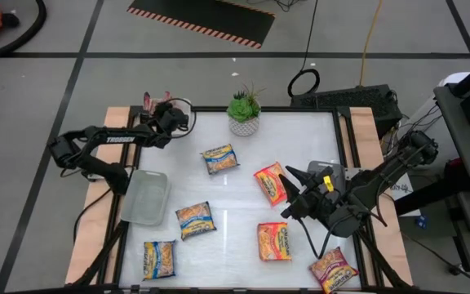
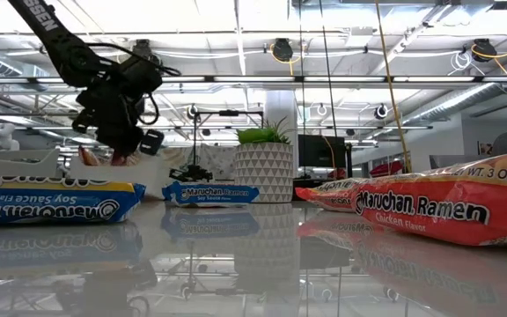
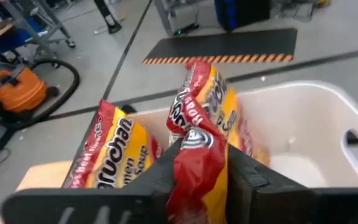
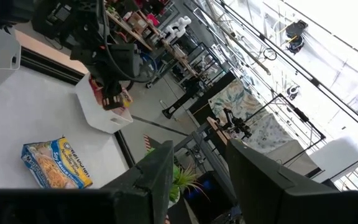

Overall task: Sort Maruchan noodles
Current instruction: Put the left red noodle pack into the white bin

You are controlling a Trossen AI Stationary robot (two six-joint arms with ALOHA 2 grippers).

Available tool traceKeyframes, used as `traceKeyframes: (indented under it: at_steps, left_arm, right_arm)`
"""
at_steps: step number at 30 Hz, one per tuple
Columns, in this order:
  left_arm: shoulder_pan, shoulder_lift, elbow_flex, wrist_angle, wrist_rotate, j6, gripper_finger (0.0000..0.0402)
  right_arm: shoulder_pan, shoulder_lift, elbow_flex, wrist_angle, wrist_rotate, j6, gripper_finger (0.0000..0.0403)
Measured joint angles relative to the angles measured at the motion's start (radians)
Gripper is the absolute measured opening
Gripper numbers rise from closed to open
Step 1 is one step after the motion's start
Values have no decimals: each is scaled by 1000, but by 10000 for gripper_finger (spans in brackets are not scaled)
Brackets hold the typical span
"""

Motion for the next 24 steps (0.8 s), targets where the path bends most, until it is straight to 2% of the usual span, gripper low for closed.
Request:
traceKeyframes:
  at_steps: [7,12,15,19,24]
  left_arm:
    - [-3,-12,0,-137,-46,-56,163]
    - [-28,-67,0,-178,-49,-51,178]
    - [-43,-114,0,-160,-3,-22,179]
    - [-45,-138,0,-63,131,60,179]
    - [29,-125,0,22,477,101,179]
  right_arm:
    - [0,0,0,0,0,5,144]
    - [0,0,0,0,0,8,144]
    - [0,0,0,0,0,8,144]
    - [0,0,0,0,0,8,144]
    - [0,0,0,6,-3,8,144]
